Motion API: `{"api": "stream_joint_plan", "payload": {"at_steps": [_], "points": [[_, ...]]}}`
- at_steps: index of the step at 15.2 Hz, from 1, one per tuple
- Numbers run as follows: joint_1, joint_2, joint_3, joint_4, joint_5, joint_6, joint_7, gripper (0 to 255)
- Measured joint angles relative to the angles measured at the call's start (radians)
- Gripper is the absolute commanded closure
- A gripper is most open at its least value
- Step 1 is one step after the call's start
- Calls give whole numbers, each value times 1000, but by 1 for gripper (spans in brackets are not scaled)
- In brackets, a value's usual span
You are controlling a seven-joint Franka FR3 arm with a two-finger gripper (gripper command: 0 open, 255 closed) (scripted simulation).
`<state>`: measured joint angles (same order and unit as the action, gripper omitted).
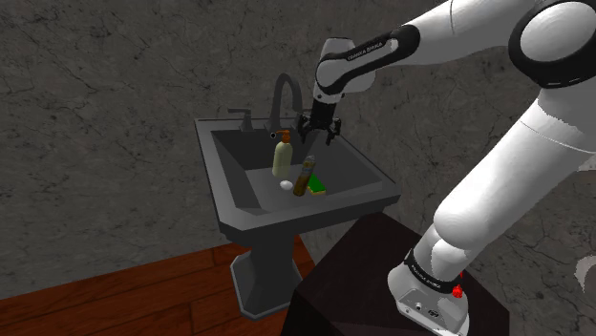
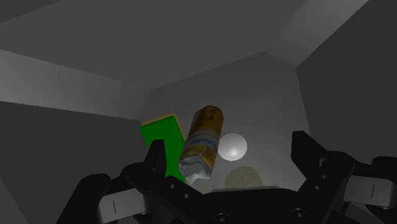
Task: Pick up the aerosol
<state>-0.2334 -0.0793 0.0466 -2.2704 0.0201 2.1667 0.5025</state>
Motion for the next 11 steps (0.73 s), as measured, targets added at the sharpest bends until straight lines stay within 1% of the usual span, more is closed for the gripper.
{"api": "stream_joint_plan", "payload": {"at_steps": [5,8,11], "points": [[-32,179,-30,72,3,92,82,0],[-50,281,-51,136,13,121,125,0],[-56,341,-61,158,21,155,152,0]]}}
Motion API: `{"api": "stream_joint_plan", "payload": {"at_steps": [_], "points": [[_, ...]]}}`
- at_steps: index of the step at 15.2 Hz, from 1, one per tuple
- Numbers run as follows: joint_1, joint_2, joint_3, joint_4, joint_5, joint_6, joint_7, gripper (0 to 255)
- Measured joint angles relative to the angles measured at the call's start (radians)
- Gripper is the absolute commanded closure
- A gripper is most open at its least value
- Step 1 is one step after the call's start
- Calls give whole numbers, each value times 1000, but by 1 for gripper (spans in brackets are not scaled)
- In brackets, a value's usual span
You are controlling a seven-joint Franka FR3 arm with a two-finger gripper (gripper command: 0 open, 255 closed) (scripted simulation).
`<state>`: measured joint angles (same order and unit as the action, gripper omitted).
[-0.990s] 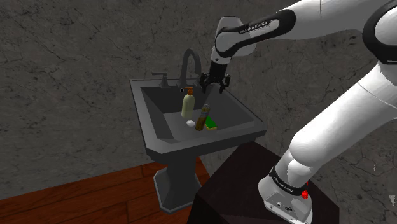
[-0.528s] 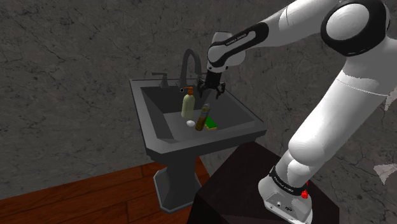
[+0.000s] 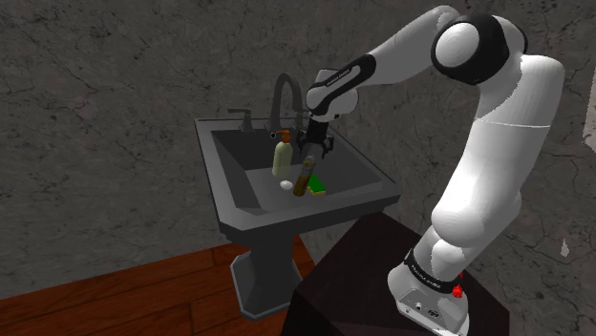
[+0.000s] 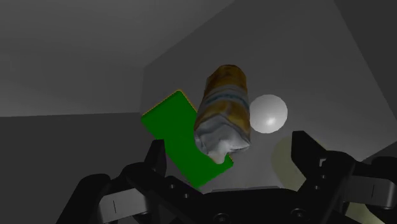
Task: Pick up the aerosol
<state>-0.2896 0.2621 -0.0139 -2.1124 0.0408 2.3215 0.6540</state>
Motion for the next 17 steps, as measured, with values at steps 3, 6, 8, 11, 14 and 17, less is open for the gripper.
{"api": "stream_joint_plan", "payload": {"at_steps": [3,6,8,11,14,17], "points": [[-1,30,-1,-7,3,37,2,0],[-1,63,0,-8,5,71,1,0],[-1,69,0,-7,5,76,1,255],[-1,70,0,-6,5,78,1,255],[-1,70,0,-5,5,77,1,255],[-1,70,0,-6,5,78,1,255]]}}
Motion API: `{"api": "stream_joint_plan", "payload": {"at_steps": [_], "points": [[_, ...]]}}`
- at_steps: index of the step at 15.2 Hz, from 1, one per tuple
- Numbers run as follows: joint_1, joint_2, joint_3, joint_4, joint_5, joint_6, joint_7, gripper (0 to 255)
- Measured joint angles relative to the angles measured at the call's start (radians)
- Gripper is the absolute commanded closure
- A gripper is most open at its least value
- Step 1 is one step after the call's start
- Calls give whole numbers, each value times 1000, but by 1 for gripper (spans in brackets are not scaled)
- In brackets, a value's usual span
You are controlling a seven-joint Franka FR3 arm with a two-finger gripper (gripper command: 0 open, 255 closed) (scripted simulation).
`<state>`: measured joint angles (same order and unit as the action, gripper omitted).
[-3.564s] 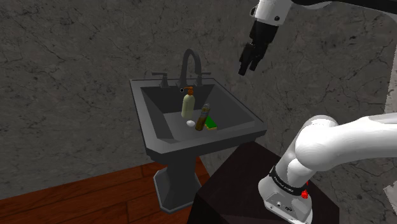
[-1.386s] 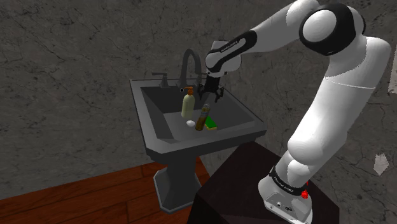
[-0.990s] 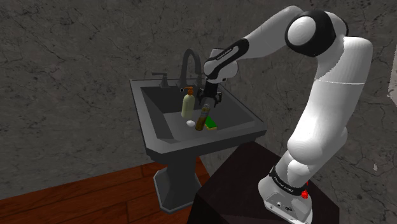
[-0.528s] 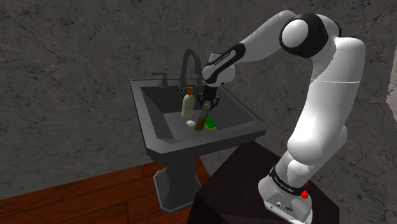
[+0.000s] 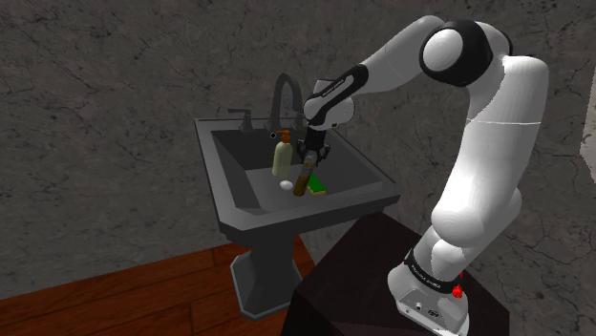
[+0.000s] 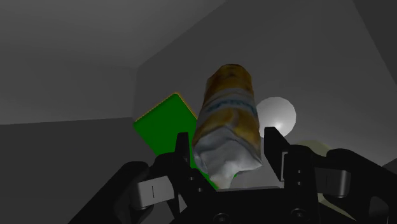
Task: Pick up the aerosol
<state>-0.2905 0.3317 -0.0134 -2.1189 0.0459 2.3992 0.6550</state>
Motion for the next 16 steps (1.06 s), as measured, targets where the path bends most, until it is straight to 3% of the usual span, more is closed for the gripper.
{"api": "stream_joint_plan", "payload": {"at_steps": [16], "points": [[2,-131,-3,37,-9,-169,10,255]]}}
